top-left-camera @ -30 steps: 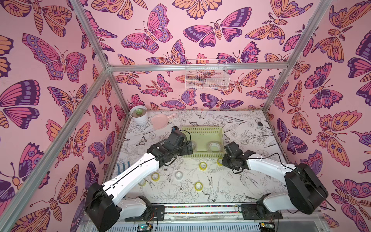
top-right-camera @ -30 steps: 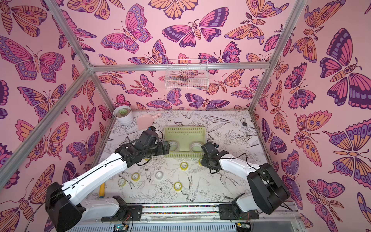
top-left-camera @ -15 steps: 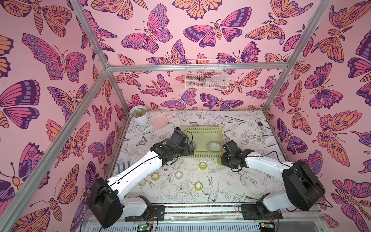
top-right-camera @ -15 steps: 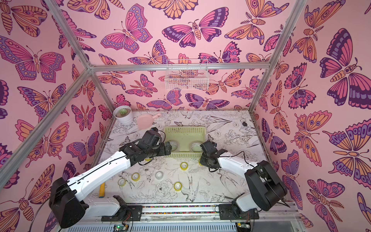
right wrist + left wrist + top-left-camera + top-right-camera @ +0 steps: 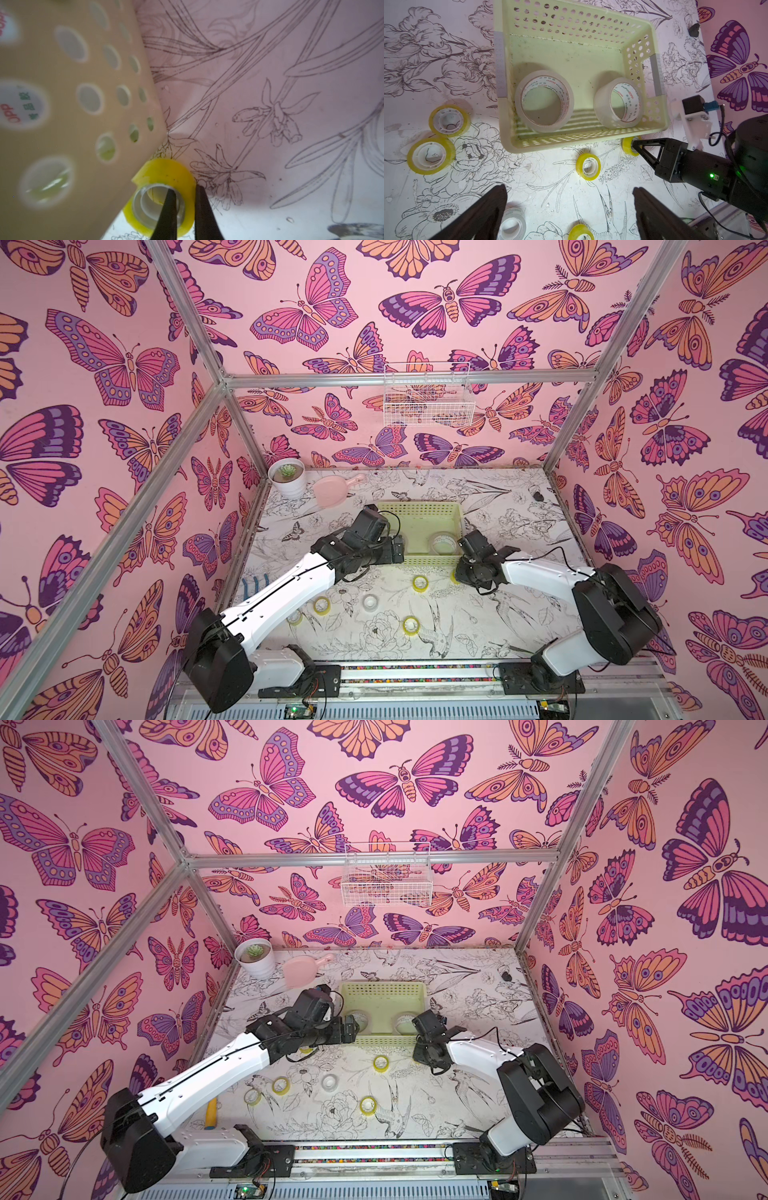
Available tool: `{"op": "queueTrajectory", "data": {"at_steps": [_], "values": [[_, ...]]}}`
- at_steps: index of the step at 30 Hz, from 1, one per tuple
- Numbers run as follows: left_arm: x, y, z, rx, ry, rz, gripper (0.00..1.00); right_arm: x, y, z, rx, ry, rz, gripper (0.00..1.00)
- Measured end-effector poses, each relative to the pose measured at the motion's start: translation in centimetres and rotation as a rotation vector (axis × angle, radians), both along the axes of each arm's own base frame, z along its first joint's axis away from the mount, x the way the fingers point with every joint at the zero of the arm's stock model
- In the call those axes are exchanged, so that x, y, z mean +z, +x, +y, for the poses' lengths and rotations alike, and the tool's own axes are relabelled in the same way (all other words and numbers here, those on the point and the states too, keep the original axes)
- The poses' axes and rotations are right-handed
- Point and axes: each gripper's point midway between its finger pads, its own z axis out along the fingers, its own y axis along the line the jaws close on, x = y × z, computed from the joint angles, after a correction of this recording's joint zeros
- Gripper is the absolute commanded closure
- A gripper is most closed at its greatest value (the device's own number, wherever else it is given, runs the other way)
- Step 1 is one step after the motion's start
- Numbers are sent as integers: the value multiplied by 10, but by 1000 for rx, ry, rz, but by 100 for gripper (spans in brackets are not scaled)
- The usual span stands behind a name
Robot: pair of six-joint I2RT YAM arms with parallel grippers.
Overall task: Put the transparent tape into the storage box
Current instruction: Pick up the tape at the center of the board.
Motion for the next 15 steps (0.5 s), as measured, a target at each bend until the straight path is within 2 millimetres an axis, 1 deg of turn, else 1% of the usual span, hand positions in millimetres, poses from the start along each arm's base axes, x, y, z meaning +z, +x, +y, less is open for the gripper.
{"op": "queueTrajectory", "data": {"at_steps": [2,5,11,15], "values": [[2,-1,-4,-17,-14,6,0,8,0,-2,-3,3,-20,99],[3,-2,-10,-39,-29,18,0,22,-5,-9,1,-7,-38,100],[5,1,-20,-62,-51,34,0,61,-16,-29,14,-44,-105,100],[11,5,-22,-60,-62,23,0,90,-10,-32,33,-72,-152,100]]}}
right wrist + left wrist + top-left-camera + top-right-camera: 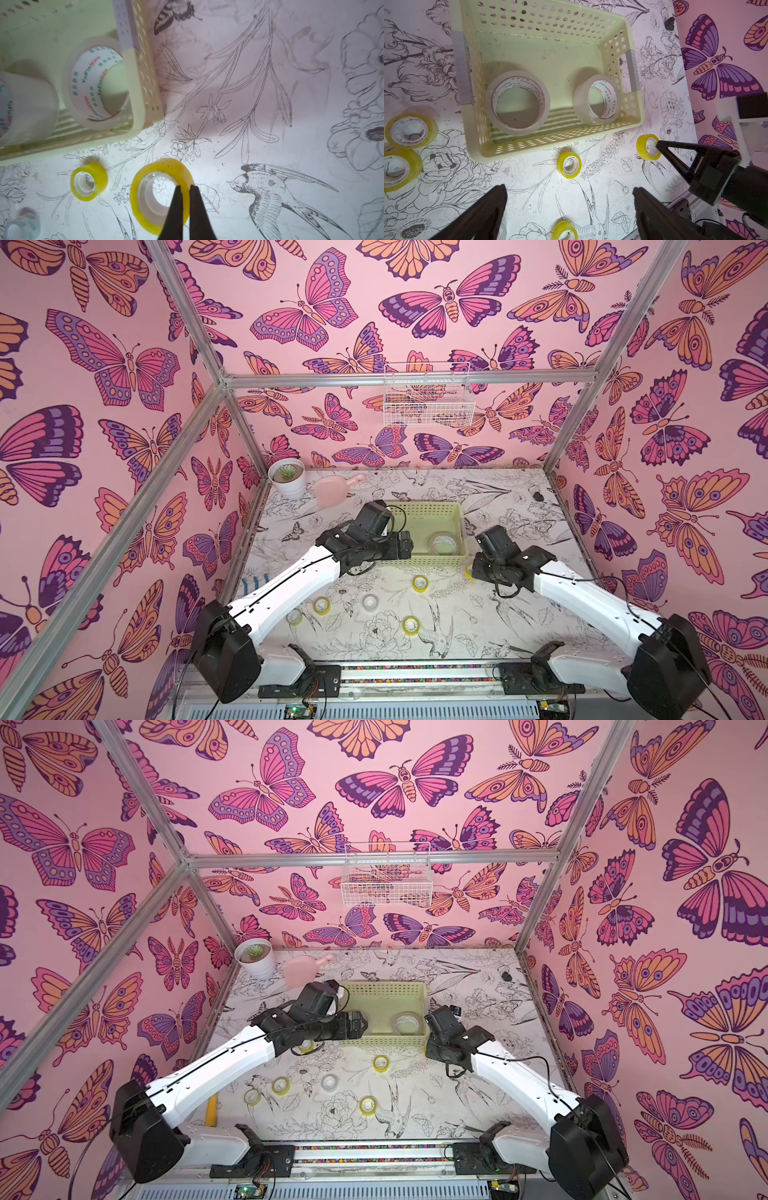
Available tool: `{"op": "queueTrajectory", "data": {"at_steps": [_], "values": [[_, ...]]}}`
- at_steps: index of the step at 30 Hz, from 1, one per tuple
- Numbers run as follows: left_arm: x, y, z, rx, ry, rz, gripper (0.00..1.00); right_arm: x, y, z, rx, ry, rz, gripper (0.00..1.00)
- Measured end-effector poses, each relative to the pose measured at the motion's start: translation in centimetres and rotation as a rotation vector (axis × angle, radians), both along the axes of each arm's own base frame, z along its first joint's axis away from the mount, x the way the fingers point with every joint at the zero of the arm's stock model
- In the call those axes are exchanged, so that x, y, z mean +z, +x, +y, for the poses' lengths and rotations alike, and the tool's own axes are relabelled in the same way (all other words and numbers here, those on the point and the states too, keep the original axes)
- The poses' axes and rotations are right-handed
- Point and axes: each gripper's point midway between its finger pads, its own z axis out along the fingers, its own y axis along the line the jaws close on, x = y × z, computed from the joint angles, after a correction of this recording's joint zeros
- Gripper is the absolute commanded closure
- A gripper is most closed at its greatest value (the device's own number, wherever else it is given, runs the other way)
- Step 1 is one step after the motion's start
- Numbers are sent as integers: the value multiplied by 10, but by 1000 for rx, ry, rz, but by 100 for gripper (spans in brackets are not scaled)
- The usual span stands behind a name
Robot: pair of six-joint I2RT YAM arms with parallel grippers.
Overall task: Put the transparent tape into the storage box
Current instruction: Pick up the tape at the center of the board, then place the tape in the storage box.
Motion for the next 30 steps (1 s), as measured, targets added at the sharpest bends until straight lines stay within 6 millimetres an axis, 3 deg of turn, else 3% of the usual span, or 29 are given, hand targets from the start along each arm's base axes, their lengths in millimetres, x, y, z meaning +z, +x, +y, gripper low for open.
{"op": "queueTrajectory", "data": {"at_steps": [6,11,19,24,30], "values": [[6,9,4,26,-14,-14,0,50,34,19,60,-11,-87,100],[7,14,10,46,-16,-18,0,62,73,43,113,-46,-109,100],[10,20,19,75,-19,-30,0,22,133,69,151,-119,-40,100],[18,20,23,86,-29,-53,0,-10,165,71,124,-148,3,100],[20,21,27,96,-30,-58,0,-30,190,72,98,-168,21,100]]}}
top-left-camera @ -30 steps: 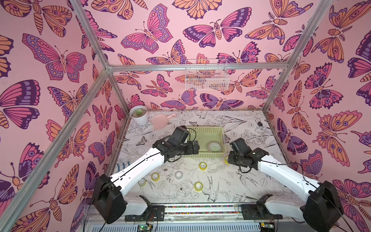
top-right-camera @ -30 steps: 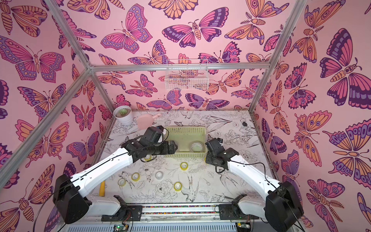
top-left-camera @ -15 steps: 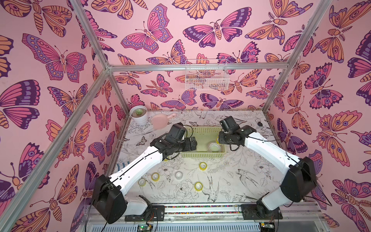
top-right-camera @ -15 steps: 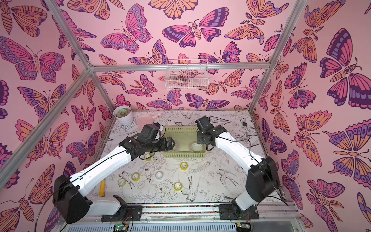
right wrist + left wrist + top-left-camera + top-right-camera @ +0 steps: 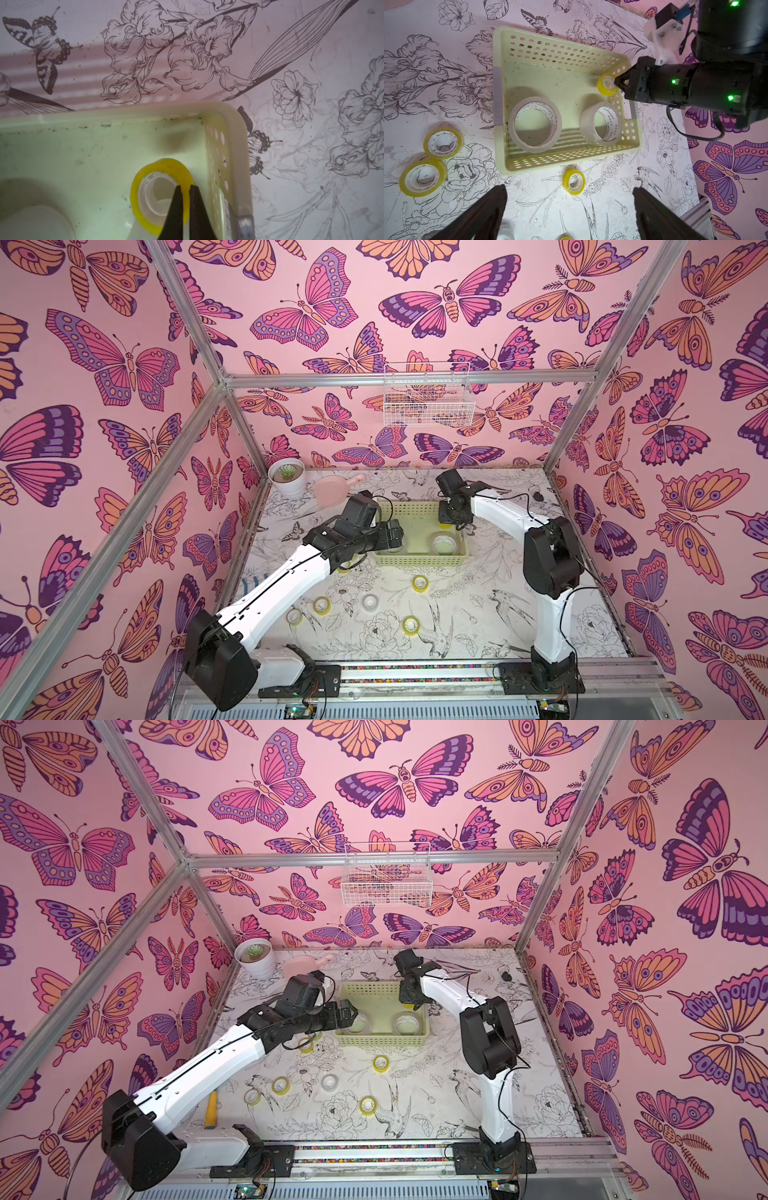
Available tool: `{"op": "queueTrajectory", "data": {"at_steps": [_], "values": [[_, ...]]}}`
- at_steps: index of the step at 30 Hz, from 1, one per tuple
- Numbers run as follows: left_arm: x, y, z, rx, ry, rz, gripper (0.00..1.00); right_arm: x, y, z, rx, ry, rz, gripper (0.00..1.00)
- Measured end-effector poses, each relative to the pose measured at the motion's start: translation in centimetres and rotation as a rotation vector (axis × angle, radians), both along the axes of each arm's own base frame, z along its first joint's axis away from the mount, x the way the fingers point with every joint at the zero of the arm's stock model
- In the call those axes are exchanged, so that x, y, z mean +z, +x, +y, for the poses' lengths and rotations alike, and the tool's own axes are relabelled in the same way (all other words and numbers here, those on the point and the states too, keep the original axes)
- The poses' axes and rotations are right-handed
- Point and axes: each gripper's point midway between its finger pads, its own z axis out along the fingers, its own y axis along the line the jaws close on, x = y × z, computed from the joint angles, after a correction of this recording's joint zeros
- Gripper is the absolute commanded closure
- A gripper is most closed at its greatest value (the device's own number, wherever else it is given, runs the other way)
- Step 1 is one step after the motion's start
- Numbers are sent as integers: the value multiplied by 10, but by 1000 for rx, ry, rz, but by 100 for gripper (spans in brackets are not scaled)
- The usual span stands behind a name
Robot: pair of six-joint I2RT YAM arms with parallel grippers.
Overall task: Put the transparent tape into the storage box
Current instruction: Place the tape in the storage box.
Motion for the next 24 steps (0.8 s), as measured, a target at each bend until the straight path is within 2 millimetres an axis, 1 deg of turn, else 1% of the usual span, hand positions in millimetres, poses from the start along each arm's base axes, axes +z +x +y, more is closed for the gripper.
{"op": "queueTrajectory", "data": {"at_steps": [5,9,13,14,15,19,20,24], "values": [[-3,-1,1,1,3,5,0,-14,9,-2,-13,-19,12,100],[-5,-1,2,3,7,9,0,-26,12,-5,-22,-36,29,100],[-7,-1,3,9,12,11,0,-33,12,-8,-28,-45,42,91],[-7,-1,4,11,12,11,0,-33,12,-8,-30,-44,41,83],[-7,-2,4,11,12,11,0,-33,12,-8,-31,-43,41,78],[-7,-3,5,12,11,11,0,-32,12,-6,-30,-34,40,74],[-7,-3,5,12,10,11,0,-31,13,-6,-30,-30,38,71],[-7,-4,6,14,8,12,0,-23,12,-3,-22,-13,31,70]]}}
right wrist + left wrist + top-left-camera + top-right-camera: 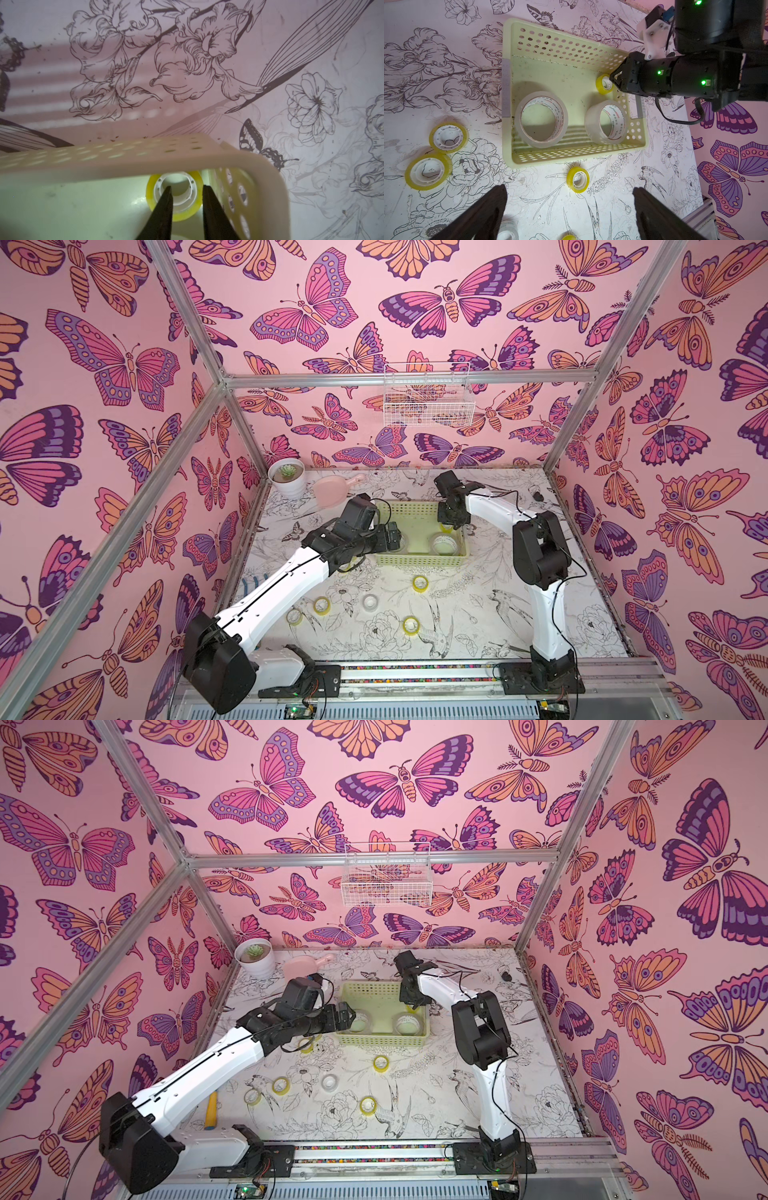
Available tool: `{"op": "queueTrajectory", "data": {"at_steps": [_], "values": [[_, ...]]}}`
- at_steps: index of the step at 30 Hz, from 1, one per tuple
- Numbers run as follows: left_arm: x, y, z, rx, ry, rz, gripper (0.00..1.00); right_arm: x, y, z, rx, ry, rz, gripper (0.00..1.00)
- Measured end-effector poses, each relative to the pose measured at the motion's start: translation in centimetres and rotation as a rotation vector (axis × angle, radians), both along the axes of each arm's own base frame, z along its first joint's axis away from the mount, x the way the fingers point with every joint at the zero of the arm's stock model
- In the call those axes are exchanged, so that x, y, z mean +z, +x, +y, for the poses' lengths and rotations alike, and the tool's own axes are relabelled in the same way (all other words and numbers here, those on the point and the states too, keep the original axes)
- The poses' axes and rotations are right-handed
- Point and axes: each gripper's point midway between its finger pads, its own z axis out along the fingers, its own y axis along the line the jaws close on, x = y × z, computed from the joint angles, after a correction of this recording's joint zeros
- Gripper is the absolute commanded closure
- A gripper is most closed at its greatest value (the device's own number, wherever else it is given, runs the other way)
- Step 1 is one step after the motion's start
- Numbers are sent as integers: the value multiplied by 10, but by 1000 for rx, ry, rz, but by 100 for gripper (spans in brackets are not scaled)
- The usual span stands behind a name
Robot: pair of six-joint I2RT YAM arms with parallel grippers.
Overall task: Put the transparent tape into the storage box
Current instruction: Place the tape in the storage box.
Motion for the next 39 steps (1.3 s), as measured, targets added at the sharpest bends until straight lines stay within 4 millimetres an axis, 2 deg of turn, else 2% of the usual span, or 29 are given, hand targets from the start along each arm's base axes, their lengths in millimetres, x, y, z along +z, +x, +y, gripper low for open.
{"op": "queueTrajectory", "data": {"at_steps": [3,9,10,13,15,23,32,39], "values": [[-2,0,1,2,2,3,0,16,-2,2,8,28,-20,58],[0,-6,5,6,-6,-4,0,69,-14,12,60,103,-93,23],[3,-7,6,7,-11,-10,0,78,-18,15,71,117,-104,19],[7,-10,8,11,-23,-21,0,92,-32,21,103,139,-116,8],[7,-12,10,16,-26,-20,0,95,-43,22,121,144,-109,2],[-4,-18,14,34,-28,9,0,90,-81,18,155,154,-54,1],[-11,-20,19,65,-23,26,0,124,-119,25,223,210,-66,1],[-15,-28,29,115,-36,34,0,110,-160,20,286,206,23,2]]}}
